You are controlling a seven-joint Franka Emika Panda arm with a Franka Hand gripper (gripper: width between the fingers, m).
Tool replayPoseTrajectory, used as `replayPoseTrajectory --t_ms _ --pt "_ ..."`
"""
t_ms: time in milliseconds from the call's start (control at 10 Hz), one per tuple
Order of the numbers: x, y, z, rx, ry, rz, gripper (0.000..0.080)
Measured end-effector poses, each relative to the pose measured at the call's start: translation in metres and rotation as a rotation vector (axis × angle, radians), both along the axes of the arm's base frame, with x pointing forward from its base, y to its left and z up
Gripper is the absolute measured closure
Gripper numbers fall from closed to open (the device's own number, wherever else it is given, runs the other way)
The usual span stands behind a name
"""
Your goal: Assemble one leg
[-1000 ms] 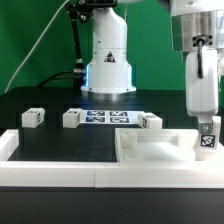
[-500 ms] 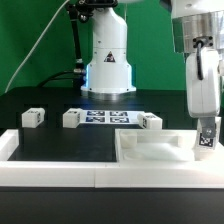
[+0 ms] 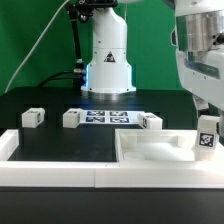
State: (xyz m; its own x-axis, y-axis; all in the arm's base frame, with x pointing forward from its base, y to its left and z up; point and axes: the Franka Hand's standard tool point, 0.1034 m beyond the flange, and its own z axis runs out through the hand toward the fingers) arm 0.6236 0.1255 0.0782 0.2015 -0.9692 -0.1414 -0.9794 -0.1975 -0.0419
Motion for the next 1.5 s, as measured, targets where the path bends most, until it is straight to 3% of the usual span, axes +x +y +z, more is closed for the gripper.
replayPoseTrajectory --t_ms 400,700,900,1100,1300,1500 --pt "-0.0022 0.0020 0.0009 -0.058 -0.027 0.427 0.0150" --pt "-0.0022 0.0000 0.0006 -0.072 -0.054 0.706 0.0150" --pt "-0.0038 0.0067 0.0005 -0.086 -0.056 0.776 0.0150" --pt "-0.0023 -0.0009 0.0003 -0.087 -0.074 0.947 0.0150" --pt "-0.0023 -0.0007 0.0003 -0.087 -0.074 0.945 0.0163" --pt "-0.0025 -0.0020 0.0001 -0.087 -0.072 0.944 0.0511"
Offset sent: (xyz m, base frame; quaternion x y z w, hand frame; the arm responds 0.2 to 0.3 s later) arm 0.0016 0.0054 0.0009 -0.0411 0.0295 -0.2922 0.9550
